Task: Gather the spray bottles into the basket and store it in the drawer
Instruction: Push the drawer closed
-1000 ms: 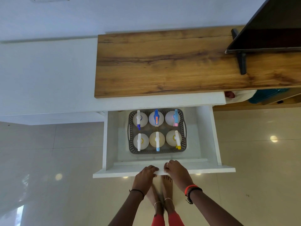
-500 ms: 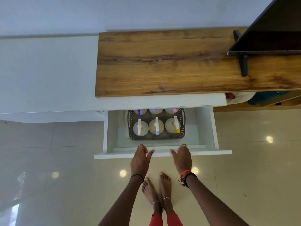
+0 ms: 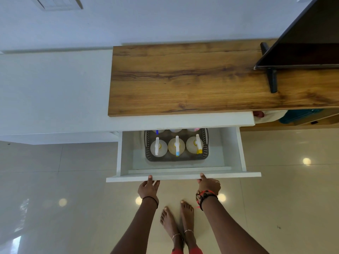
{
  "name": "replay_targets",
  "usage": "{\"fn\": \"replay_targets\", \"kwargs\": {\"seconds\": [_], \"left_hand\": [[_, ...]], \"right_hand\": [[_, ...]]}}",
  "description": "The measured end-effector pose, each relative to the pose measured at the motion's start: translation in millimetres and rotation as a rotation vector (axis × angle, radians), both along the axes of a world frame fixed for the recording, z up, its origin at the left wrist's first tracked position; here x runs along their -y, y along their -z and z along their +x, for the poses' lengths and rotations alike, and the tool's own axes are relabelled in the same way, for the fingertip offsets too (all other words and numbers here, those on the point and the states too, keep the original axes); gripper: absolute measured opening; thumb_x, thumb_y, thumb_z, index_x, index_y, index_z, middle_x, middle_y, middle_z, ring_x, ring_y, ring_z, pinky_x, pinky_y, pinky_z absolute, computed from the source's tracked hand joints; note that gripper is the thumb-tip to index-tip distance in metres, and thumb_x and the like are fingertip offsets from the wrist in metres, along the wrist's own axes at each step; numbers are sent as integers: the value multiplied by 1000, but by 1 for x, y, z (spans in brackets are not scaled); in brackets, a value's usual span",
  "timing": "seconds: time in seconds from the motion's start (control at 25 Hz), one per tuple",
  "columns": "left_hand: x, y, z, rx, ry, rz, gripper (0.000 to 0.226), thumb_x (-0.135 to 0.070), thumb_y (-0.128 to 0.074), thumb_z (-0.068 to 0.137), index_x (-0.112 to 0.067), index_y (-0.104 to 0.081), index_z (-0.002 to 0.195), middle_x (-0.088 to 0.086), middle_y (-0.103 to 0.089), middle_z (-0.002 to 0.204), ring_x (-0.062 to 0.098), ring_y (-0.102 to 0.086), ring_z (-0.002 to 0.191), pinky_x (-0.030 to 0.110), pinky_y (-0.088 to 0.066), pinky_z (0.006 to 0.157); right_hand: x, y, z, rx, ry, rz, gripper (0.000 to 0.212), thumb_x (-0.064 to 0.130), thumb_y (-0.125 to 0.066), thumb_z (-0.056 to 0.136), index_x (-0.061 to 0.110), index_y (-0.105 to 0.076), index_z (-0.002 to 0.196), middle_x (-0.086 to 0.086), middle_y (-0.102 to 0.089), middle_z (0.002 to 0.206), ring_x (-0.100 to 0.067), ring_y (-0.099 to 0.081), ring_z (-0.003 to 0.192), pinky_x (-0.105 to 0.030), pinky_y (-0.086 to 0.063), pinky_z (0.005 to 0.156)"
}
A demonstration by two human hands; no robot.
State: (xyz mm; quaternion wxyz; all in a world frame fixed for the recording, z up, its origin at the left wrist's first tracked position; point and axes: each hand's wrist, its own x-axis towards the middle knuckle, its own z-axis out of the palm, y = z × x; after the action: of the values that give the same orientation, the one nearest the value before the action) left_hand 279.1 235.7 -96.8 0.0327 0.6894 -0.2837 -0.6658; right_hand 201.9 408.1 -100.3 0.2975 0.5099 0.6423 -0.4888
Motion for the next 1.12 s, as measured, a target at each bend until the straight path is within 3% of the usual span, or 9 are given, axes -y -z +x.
{"fn": "replay_targets", "kwargs": {"seconds": [0.12,0.28,0.4,0.52,0.6,0.72,0.84,1.12], "left_hand": [[2,-4,-7,-30,-30,23,44,-13,-59,95,17,-50,125,29,-55,132,21,-61,69,17,-57,55],[5,-16,-25,-125,-102,99,43,-10,-54,97,15,-47,132,28,-51,138,10,-66,70,17,-54,81],[8,-23,-38,-101,-55,38,43,-14,-55,97,11,-48,131,25,-53,137,28,-61,96,35,-50,100],[16,-27,-50,-127,-101,62,46,-23,-47,101,10,-46,133,26,-53,138,33,-63,105,36,-51,96],[21,-26,-58,-135,-179,96,58,-38,-33,103,8,-40,138,26,-51,140,34,-57,124,37,-48,105],[29,-23,-66,-162,-261,146,69,-52,-22,101,0,-31,145,24,-51,140,34,-54,128,39,-44,109],[31,-20,-74,-200,-276,174,76,-63,-20,96,-8,-25,149,21,-53,140,31,-55,127,40,-42,111],[37,-14,-92,-261,-226,178,84,-71,-18,91,-14,-19,152,15,-56,139,26,-55,129,41,-34,116]], "right_hand": [[1,1,-7,-3,-15,-41,19,21,-60,91,4,-53,95,-8,-52,73,-24,-53,78,-23,-41,50],[4,3,-22,-9,-44,-39,20,24,-59,91,6,-53,98,-6,-52,74,-22,-52,78,-22,-40,49],[13,7,-35,-53,56,-54,26,22,-61,90,7,-49,107,-9,-54,93,-20,-52,90,-21,-49,57],[25,7,-47,-139,262,10,31,30,-55,94,6,-52,113,-19,-63,114,-25,-61,92,-29,-52,84],[29,-4,-53,-186,377,-47,48,43,-47,96,-2,-54,111,-27,-64,118,-29,-66,80,-36,-55,84],[16,-3,-71,-226,620,-179,72,56,-39,93,-7,-49,126,-29,-62,119,-35,-66,103,-38,-55,91],[4,-7,-87,-249,652,-225,80,63,-32,92,-4,-43,134,-28,-60,124,-32,-63,112,-37,-53,96],[2,-13,-114,-225,669,-283,87,70,-31,87,3,-35,142,-23,-61,125,-28,-65,110,-34,-54,93]]}}
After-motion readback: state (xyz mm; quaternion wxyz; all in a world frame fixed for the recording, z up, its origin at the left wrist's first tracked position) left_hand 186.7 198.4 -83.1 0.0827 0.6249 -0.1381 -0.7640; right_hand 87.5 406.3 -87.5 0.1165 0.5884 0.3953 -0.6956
